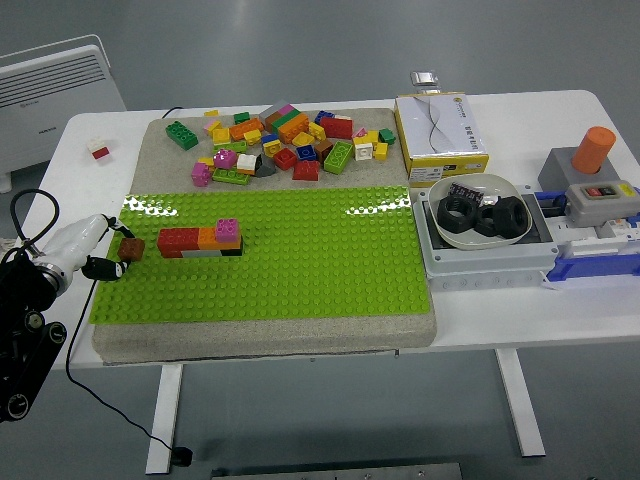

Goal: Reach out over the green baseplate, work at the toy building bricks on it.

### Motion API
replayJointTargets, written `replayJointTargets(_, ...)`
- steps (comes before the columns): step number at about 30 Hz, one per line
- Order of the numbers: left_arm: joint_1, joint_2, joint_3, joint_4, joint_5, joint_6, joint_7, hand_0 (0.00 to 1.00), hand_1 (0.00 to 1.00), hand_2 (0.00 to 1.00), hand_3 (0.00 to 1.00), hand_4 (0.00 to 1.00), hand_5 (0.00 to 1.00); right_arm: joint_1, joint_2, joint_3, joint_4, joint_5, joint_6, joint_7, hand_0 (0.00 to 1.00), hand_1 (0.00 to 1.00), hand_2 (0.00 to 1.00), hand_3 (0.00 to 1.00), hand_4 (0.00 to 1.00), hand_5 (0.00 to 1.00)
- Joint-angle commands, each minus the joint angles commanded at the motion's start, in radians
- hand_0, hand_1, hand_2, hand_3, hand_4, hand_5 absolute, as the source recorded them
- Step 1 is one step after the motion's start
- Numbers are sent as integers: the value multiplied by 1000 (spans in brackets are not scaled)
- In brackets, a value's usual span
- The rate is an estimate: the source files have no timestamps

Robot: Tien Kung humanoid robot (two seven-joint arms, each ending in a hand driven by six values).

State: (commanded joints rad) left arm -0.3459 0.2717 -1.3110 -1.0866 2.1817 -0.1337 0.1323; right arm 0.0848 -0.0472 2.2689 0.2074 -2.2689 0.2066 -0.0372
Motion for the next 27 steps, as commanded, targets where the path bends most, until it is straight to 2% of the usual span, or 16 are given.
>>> replayJointTargets(4, 14, -10, -17, -43, 8, -11, 19, 909, 855, 797, 436, 691, 2, -1, 0, 0, 0, 0, 0, 0, 669, 643, 719, 717, 725, 978)
replayJointTargets(6, 27, -29, -36, -87, 19, -18, 47, 909, 855, 797, 436, 691, 2, -2, -1, 0, 1, 0, 0, 0, 669, 643, 719, 717, 725, 978)
replayJointTargets(7, 33, -40, -43, -109, 25, -19, 61, 898, 847, 766, 376, 685, 2, -3, -1, 0, 1, 0, 0, 0, 669, 644, 719, 717, 725, 979)
replayJointTargets(9, 44, -63, -50, -149, 37, -14, 90, 898, 847, 766, 376, 685, 2, -4, -1, 0, 1, 0, 0, 0, 669, 644, 719, 717, 725, 979)
replayJointTargets(12, 55, -95, -41, -216, 57, -5, 146, 898, 847, 766, 376, 685, 2, -5, -1, 0, 2, 0, 0, -1, 669, 644, 719, 717, 725, 979)
replayJointTargets(13, 58, -102, -33, -237, 60, -4, 165, 890, 837, 757, 332, 673, 29, -5, -1, 0, 3, 0, -1, -1, 670, 643, 719, 718, 724, 978)
replayJointTargets(18, 61, -125, 13, -341, 42, 9, 267, 890, 837, 757, 332, 673, 29, -3, -5, 0, 7, 0, 0, -5, 670, 643, 719, 718, 724, 978)
replayJointTargets(19, 60, -129, 23, -352, 36, 12, 285, 871, 813, 729, 311, 637, 29, -3, -5, 0, 8, 0, 0, -5, 672, 644, 719, 716, 725, 980)
replayJointTargets(22, 54, -146, 53, -371, 22, 22, 337, 871, 813, 729, 311, 637, 29, 0, -7, 0, 10, 0, 0, -8, 672, 644, 719, 716, 725, 980)
replayJointTargets(27, 38, -173, 98, -369, 15, 47, 380, 849, 792, 688, 297, 589, 4, 3, -9, 0, 14, 0, 0, -12, 672, 644, 719, 717, 725, 980)
